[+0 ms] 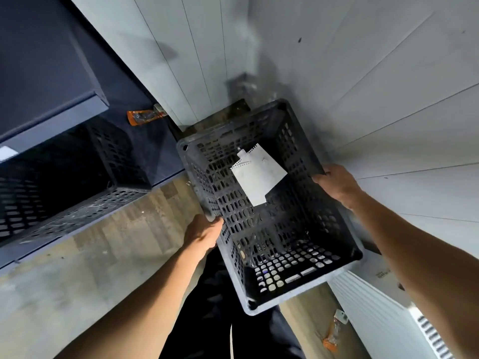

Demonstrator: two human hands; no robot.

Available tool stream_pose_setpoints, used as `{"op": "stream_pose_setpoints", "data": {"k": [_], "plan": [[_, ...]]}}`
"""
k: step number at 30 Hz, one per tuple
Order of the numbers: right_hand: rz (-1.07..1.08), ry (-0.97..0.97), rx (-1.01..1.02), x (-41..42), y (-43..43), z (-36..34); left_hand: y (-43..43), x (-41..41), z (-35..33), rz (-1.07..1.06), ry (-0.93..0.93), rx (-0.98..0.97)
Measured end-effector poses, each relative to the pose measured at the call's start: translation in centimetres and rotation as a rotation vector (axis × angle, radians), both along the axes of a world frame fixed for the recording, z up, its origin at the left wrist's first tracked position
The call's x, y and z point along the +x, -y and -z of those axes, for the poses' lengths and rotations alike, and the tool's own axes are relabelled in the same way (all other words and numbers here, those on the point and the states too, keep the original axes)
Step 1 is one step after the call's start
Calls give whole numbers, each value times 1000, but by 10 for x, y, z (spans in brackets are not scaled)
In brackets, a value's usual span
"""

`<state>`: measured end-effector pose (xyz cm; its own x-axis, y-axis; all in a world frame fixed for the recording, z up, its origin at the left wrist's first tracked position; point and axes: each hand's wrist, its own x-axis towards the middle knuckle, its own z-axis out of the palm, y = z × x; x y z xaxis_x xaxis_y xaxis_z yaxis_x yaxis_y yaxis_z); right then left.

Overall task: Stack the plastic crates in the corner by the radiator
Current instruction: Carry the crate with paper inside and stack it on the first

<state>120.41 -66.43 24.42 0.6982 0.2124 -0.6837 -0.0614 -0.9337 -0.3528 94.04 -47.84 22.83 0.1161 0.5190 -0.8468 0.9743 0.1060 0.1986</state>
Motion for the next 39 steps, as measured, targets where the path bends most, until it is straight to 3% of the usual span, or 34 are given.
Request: {"op": "stream_pose_setpoints", "data": {"k": [11,16,20,23,33,39], "plan": [[-54,50,-13,3,-3,14,6,9,20,-18,-48,-39],[-162,120,-145,-18,-4,7,10,9,13,90,-58,-40],[-168,71,-109,-38,-3,-8,14,21,-15,211,-22,135],[-159,40,-41,-52,1,-19,17,26,-37,285,93,152],[-66,-138,4,-133,14,-22,11,11,-41,760,130,189],[67,-130,-28,-218,-4,-1,-11,-7,-14,1129,195,129]]}}
